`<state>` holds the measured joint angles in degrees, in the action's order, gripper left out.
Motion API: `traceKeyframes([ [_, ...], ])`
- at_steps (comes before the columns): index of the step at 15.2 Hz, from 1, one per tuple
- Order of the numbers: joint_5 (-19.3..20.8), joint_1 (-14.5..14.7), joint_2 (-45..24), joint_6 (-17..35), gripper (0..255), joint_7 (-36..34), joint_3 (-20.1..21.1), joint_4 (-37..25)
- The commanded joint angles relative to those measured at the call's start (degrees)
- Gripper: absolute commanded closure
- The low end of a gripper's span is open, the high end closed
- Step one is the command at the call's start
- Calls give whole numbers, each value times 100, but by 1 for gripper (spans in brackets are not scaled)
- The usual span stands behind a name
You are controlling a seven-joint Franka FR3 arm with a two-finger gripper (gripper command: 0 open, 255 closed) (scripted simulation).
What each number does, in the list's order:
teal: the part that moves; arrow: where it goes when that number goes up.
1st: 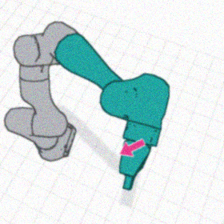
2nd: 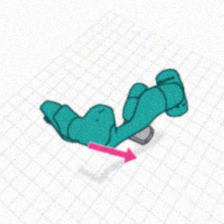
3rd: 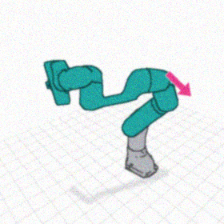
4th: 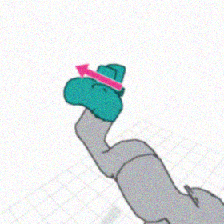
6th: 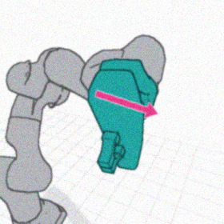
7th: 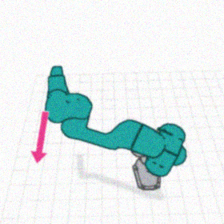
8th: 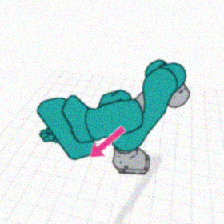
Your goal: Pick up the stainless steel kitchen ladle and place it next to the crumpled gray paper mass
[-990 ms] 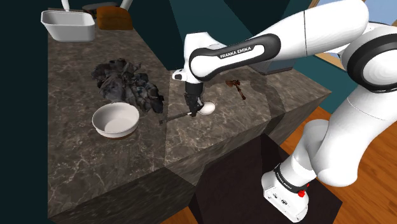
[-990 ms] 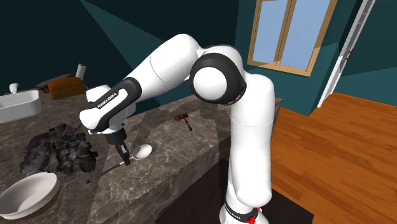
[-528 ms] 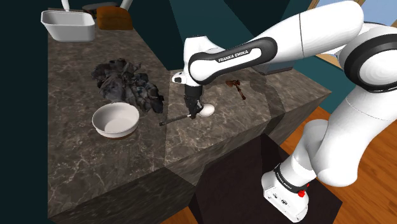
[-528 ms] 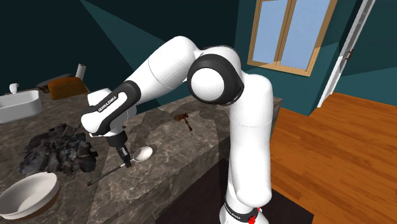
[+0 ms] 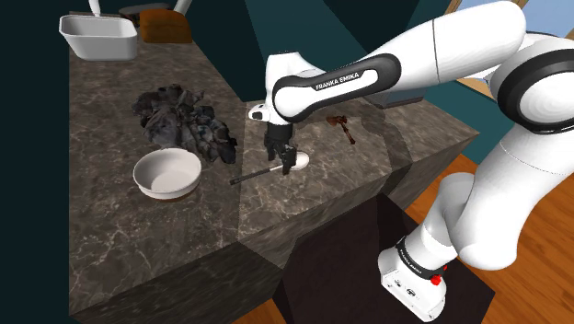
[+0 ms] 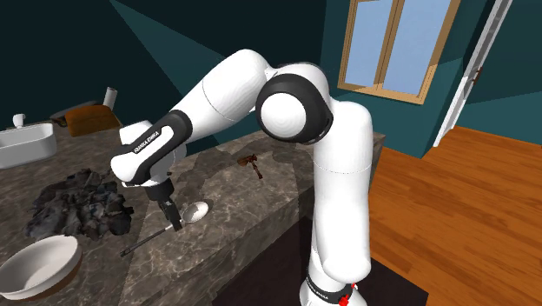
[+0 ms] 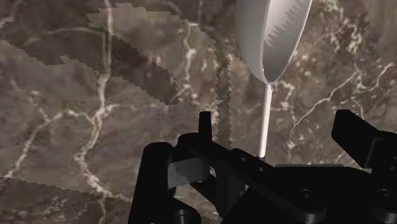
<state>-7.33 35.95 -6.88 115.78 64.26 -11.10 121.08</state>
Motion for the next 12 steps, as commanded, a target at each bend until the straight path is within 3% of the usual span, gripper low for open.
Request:
traceKeyframes([
  [1, 25, -7, 53, -188, 0, -16, -10, -137],
  [4, 79, -29, 159, -716, 0, -50, -35, -561],
  [12, 79, -29, 159, -716, 0, -50, -35, -561],
])
